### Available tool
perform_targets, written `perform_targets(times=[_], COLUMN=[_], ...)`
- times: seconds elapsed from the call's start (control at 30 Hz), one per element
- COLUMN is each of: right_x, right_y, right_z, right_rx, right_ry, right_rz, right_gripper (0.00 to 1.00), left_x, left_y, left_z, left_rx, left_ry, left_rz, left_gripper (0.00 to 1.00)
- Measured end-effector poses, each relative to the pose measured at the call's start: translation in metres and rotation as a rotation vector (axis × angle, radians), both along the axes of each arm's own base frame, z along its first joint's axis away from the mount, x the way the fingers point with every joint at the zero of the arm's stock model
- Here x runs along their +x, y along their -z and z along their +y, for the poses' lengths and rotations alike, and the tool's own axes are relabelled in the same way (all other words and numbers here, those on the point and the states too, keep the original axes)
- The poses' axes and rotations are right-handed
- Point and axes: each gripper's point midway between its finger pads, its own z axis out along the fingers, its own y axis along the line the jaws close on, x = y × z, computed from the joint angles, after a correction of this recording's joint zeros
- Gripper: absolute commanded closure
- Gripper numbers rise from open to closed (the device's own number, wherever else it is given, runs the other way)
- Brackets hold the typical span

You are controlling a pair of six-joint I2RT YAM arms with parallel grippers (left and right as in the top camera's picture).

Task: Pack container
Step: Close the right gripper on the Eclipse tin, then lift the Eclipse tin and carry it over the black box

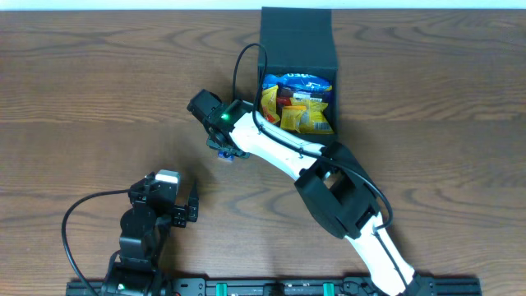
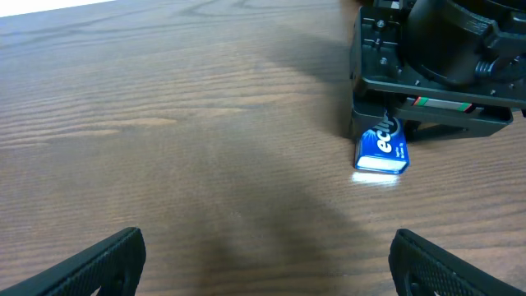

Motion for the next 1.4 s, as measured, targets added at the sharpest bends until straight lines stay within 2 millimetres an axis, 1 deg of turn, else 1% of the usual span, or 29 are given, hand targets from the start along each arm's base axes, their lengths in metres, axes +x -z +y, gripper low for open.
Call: perform_targets(times=[0.4,0.53,1.03,1.23,1.4], right_x=[0.000,-0.001,-0.007,-0.008,-0.008], right_y=[0.000,0.000,-0.002,-0.004,-0.014], right_z=[-0.001,0.000,-0.002,0.004,0.013], right_rx=[-0.005,-0.006,-0.028,-0.030,-0.019], right_ry=[-0.004,-0.008,-0.020,-0.032,-0.061], right_rz=[-0.001,-0.001,0.019,0.024,0.009], right_gripper=[0.57,0.62,0.63,0.64,0.64], left_x=[0.000,0.000,0.000,0.000,0.000], left_y=[0.000,0.000,0.000,0.000,0.000], left_z=[0.000,0.000,0.000,0.000,0.000], left_rx=[0.001,0.001,0.001,0.001,0.001], left_ry=[0.000,0.000,0.000,0.000,0.000], left_rz=[0.000,0.000,0.000,0.000,0.000], left_gripper=[0.05,0.05,0.04,0.05,0.05])
